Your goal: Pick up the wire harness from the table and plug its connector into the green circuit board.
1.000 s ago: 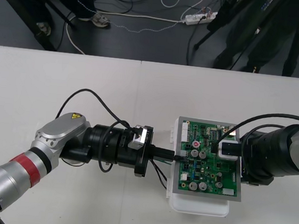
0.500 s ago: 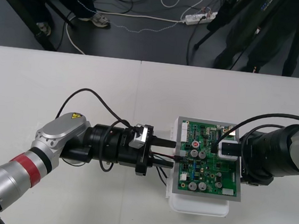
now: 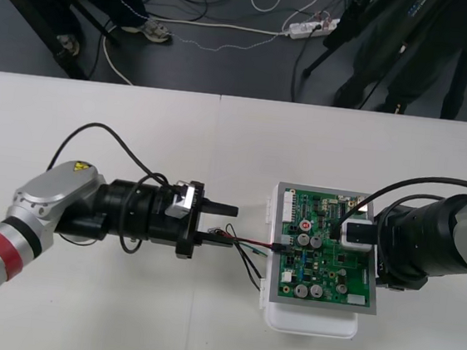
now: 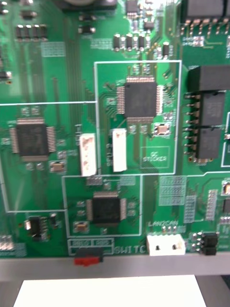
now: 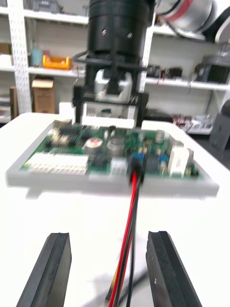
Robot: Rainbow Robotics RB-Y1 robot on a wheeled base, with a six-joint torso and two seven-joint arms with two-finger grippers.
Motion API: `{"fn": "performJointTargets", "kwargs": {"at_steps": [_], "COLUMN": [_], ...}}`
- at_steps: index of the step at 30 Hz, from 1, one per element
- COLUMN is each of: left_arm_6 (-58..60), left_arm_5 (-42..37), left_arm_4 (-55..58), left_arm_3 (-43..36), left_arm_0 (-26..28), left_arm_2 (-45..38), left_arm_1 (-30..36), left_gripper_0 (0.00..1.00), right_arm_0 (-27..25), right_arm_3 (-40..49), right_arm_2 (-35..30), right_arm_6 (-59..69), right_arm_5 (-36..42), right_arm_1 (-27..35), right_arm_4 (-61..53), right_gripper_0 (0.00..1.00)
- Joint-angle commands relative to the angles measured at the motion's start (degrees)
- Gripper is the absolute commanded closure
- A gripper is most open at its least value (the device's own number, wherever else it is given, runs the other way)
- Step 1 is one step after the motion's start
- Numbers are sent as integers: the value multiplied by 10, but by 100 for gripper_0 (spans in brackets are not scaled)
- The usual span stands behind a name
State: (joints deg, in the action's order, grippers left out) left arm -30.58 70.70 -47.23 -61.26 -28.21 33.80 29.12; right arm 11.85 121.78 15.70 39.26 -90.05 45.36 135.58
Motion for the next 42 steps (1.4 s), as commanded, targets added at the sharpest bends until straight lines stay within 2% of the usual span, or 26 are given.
{"fn": "performJointTargets", "kwargs": {"at_steps": [1,10,16,18,24,35,42], "left_arm_6": [-5,53,148,185,285,461,526], "left_arm_5": [-3,24,37,37,37,37,37], "left_arm_4": [5,-69,-116,-130,-133,-192,-189], "left_arm_3": [-32,-86,-174,-215,-298,-432,-455], "left_arm_0": [17,31,48,55,67,57,27], "left_arm_2": [-43,-158,-232,-256,-307,-409,-411], "left_arm_1": [61,123,175,197,233,249,269], "left_gripper_0": [53,54,54,54,54,54,54], "right_arm_0": [-4,-4,-4,-4,-3,-2,-2], "right_arm_3": [21,-8,-48,-64,-66,-21,-17], "right_arm_2": [-27,-122,-188,-212,-248,-311,-331], "right_arm_6": [-44,-140,-161,-160,-145,-44,25], "right_arm_5": [0,0,0,0,0,0,0], "right_arm_1": [43,96,99,99,98,73,35], "right_arm_4": [-44,-190,-311,-385,-499,-635,-683], "right_gripper_0": [0,0,0,0,0,0,0]}}
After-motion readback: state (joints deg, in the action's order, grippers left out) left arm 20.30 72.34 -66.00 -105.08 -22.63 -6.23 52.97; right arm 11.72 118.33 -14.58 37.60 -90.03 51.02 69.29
